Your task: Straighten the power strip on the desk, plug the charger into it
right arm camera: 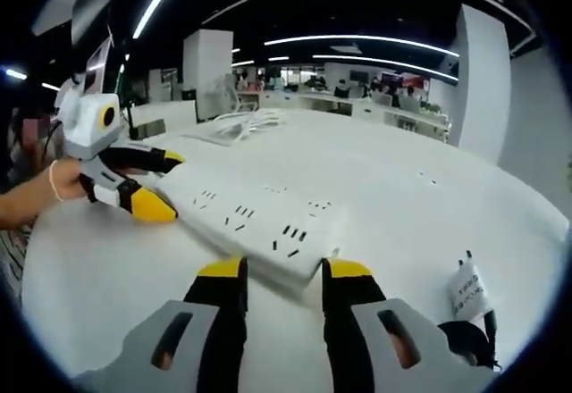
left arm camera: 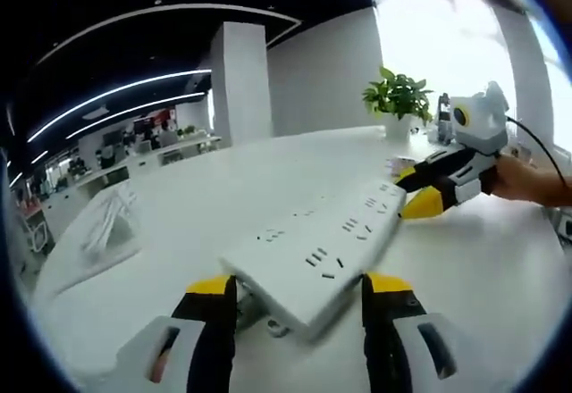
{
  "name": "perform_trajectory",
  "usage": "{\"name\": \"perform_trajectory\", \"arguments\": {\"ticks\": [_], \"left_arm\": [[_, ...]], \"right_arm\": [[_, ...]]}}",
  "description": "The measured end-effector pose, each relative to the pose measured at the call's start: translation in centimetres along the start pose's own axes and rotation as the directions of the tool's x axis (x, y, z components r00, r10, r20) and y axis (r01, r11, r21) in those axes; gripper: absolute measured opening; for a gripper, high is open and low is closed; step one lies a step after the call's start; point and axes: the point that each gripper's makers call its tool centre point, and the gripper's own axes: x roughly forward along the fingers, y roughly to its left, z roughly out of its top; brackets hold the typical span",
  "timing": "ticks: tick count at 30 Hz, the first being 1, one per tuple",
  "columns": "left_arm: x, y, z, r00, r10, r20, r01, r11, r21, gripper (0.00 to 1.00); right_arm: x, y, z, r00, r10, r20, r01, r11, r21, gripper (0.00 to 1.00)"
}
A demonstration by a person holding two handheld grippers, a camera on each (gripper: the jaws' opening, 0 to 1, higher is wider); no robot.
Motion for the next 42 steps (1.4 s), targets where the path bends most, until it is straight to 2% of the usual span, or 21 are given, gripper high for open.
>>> {"name": "perform_trajectory", "arguments": {"ticks": [7,21,42], "left_arm": [[0.5,-0.1,0.2,1.0,-0.03,-0.002,0.03,0.999,0.015,0.56],[1.2,0.1,0.5,0.997,-0.071,-0.009,0.071,0.997,0.034,0.56],[2.7,0.1,1.2,0.997,-0.079,-0.008,0.079,0.996,0.046,0.57]], "right_arm": [[-0.3,-0.3,-0.2,0.999,-0.038,0.014,0.038,0.999,-0.002,0.3],[-0.4,-0.7,-0.2,0.998,-0.066,0.009,0.066,0.998,0.006,0.29],[-0.2,-2.0,-0.3,0.996,-0.089,-0.01,0.09,0.996,0.017,0.29]]}}
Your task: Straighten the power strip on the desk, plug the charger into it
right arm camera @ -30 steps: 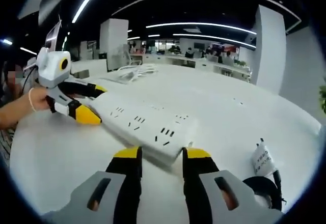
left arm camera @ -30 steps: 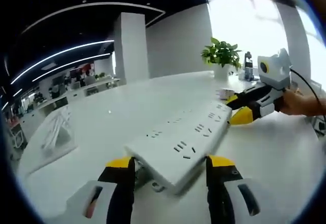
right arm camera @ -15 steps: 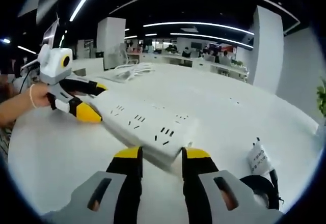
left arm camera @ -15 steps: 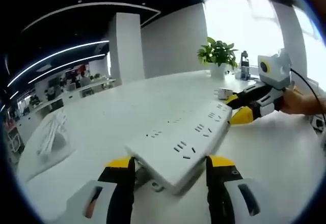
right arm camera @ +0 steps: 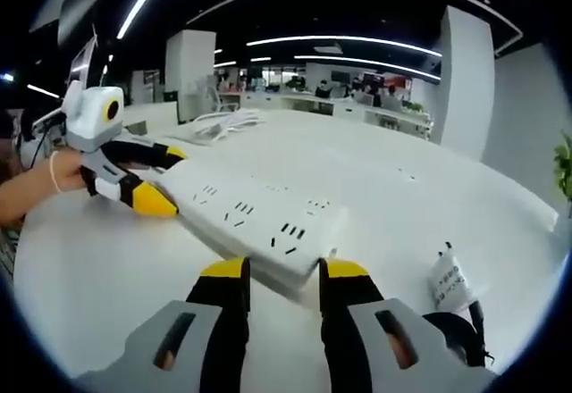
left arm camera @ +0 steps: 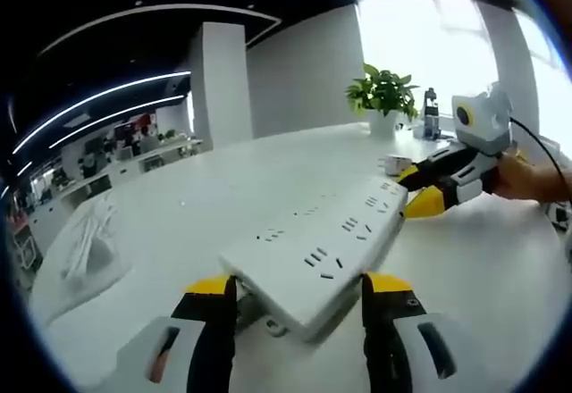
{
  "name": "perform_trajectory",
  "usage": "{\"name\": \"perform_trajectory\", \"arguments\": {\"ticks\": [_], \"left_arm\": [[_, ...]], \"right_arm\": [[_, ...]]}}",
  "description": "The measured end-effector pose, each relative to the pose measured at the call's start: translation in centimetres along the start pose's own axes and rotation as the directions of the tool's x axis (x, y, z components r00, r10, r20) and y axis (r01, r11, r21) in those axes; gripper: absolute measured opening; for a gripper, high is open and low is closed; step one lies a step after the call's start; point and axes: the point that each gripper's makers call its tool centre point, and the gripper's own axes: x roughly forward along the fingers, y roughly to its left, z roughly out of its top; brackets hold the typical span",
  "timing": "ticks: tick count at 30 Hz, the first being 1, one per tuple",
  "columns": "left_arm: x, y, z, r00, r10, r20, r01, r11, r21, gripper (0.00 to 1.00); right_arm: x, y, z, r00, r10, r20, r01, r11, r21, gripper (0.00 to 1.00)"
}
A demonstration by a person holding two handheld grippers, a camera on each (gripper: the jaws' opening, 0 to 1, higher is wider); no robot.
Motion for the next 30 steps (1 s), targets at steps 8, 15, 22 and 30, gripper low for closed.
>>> {"name": "perform_trajectory", "arguments": {"ticks": [8,15,22,30], "left_arm": [[0.6,0.2,0.3,1.0,-0.007,-0.009,0.007,1.0,0.005,0.57],[0.9,0.0,0.4,1.0,-0.003,-0.009,0.003,1.0,0.003,0.56],[1.1,-0.1,0.5,1.0,0.003,-0.009,-0.003,1.0,0.0,0.56],[1.1,-0.1,0.5,1.0,0.009,-0.009,-0.009,1.0,-0.003,0.56]], "right_arm": [[0.2,-0.6,0.1,1.0,-0.01,0.0,0.01,1.0,0.012,0.29],[0.2,-0.9,0.0,1.0,-0.012,-0.001,0.012,1.0,0.014,0.29],[0.1,-1.1,-0.1,1.0,-0.008,-0.004,0.008,1.0,0.015,0.29],[0.2,-1.2,-0.1,1.0,-0.004,-0.002,0.004,1.0,0.017,0.29]]}}
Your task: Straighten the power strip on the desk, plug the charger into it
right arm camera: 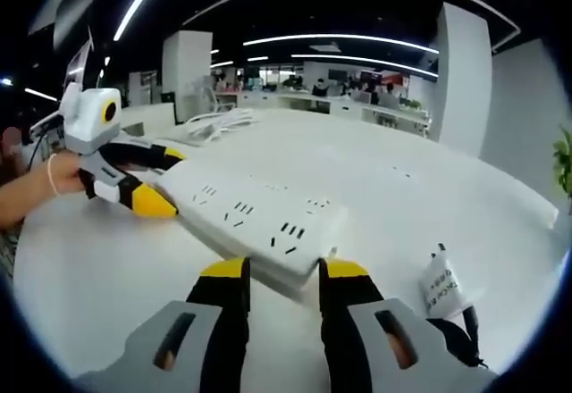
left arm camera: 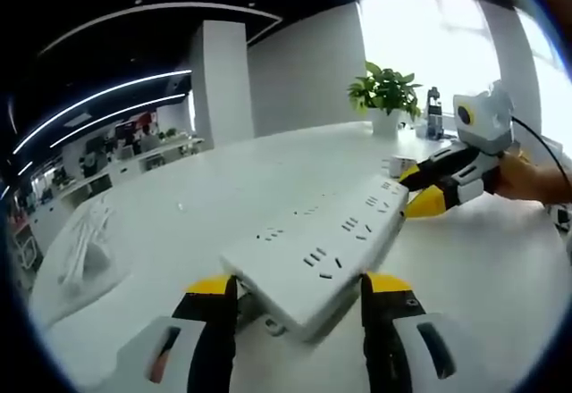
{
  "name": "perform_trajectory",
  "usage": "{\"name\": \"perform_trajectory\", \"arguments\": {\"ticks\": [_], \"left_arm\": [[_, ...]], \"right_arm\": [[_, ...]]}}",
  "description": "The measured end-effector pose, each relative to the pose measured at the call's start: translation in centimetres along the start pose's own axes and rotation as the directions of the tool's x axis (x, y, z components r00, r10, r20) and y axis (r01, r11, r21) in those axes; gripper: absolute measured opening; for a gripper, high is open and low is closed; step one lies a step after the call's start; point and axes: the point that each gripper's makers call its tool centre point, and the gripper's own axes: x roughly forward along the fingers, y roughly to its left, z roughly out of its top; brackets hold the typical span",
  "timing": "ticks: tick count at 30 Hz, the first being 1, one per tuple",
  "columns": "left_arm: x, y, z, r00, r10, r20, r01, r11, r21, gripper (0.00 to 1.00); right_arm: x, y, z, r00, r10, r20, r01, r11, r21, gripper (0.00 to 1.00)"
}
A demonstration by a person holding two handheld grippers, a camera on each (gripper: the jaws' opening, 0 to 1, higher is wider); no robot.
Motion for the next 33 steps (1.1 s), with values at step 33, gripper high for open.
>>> {"name": "perform_trajectory", "arguments": {"ticks": [33], "left_arm": [[-1.9,-0.3,0.0,0.998,0.062,0.033,-0.061,0.998,-0.03,0.71]], "right_arm": [[-1.0,1.2,1.3,0.996,0.039,0.075,-0.039,0.999,-0.001,0.44]]}}
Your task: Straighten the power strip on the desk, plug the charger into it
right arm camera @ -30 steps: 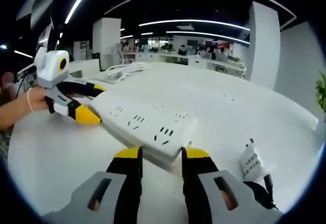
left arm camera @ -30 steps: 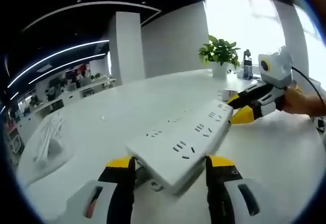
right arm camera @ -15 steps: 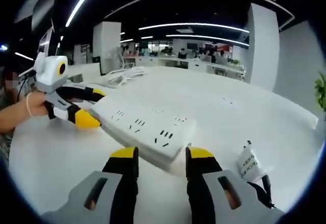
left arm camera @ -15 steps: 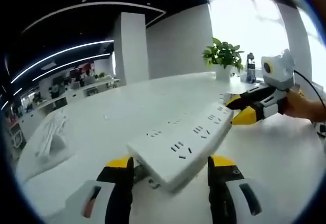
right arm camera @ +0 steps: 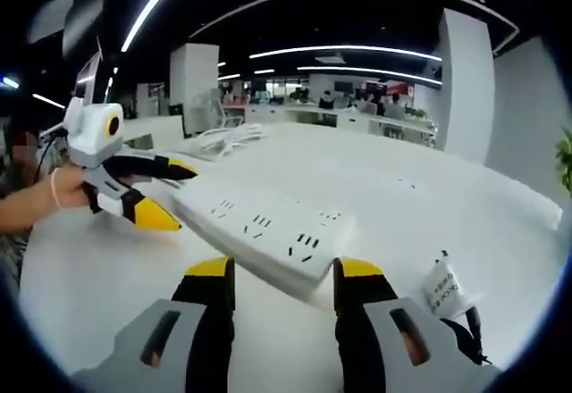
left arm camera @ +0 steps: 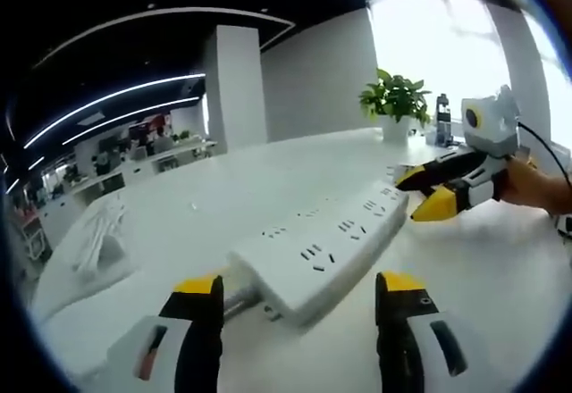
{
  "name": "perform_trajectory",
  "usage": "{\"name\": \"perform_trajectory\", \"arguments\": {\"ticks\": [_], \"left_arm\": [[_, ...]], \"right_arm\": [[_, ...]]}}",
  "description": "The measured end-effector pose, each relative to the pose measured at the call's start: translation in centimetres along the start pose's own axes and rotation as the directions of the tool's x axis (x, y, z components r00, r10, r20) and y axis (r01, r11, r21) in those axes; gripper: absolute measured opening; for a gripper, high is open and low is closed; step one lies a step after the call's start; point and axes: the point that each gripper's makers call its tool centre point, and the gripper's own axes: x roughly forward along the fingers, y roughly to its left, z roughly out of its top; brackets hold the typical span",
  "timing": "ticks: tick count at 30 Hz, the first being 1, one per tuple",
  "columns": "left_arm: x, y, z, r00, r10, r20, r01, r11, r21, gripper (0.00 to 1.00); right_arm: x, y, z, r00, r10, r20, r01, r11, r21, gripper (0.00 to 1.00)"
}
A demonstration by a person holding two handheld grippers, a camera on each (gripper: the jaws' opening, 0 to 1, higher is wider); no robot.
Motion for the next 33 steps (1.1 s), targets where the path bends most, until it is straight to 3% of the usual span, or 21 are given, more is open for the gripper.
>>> {"name": "perform_trajectory", "arguments": {"ticks": [20,33], "left_arm": [[-2.7,-1.0,1.8,0.993,0.021,0.112,-0.018,0.999,-0.029,0.83],[-4.6,-2.3,2.9,0.99,0.022,0.14,-0.023,1.0,0.002,0.86]], "right_arm": [[-1.6,1.0,1.3,0.997,0.03,0.074,-0.028,0.999,-0.023,0.53],[-3.3,1.6,2.3,0.991,0.057,0.117,-0.056,0.998,-0.017,0.58]]}}
